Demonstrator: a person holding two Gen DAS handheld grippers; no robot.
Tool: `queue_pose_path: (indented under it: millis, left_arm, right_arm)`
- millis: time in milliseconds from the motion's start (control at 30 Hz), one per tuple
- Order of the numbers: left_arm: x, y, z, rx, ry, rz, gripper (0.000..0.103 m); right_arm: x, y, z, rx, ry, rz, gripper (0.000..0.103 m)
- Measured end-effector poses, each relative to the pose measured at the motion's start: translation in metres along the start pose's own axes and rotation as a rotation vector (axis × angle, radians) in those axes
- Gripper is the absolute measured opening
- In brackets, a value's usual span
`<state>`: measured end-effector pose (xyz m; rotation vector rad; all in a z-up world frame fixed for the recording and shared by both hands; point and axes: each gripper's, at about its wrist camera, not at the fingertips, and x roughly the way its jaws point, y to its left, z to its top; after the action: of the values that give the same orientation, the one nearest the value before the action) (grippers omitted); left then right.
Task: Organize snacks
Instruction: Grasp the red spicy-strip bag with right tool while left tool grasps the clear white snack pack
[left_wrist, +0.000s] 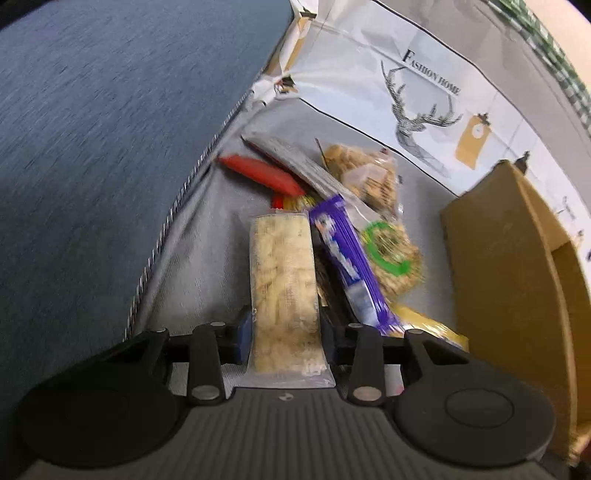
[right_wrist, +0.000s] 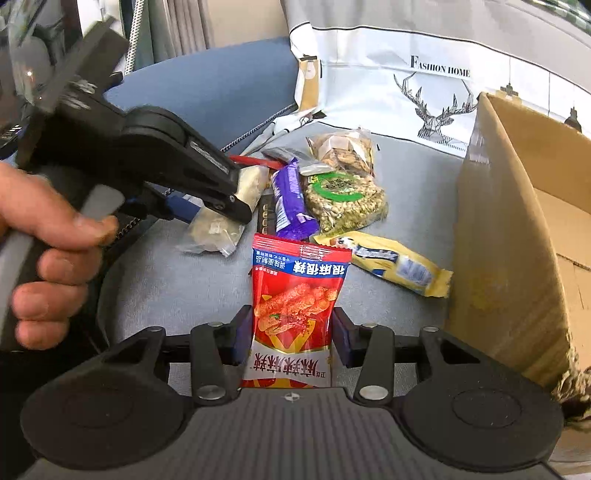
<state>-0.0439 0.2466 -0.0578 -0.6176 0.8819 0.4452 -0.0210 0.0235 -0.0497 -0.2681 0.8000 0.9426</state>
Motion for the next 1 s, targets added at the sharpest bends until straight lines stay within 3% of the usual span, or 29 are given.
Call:
queue_pose_path:
  millis: [167, 400, 633, 767, 900, 967, 1000]
  left_arm:
    - [-0.014, 0.006, -0.012, -0.039, 0.046, -0.035, 0.041]
    - [-0.008, 0.000, -0.019, -0.008, 0.110, 0.001, 0.042]
    - [0.001, -0.002, -0.019, 0.007, 0.136, 0.039, 0.052]
    - [0.004, -0.008, -0.020, 0.040, 0.144, 0.038, 0.061]
    - [0.007, -0.016, -0.022, 0.085, 0.141, 0.060, 0.064]
    - [0.007, -0.019, -0.023, 0.099, 0.133, 0.077, 0.064]
    - [0.008, -0.020, -0.023, 0.104, 0.131, 0.083, 0.064]
  right_arm:
    - [0.003, -0.002, -0.001, 0.024, 0.018, 0.026, 0.047]
    - [0.011, 0.001, -0.006, 0.017, 0.074, 0.044, 0.051]
    - [0.011, -0.002, -0.009, 0.020, 0.094, 0.025, 0.066]
    - [0.013, -0.004, -0.011, 0.022, 0.114, 0.027, 0.066]
    - [0.013, 0.000, -0.013, -0.011, 0.117, 0.015, 0.064]
    - [0.013, 0.001, -0.014, -0.027, 0.114, -0.001, 0.052]
    - [0.012, 0.001, -0.014, -0.031, 0.111, -0.009, 0.052]
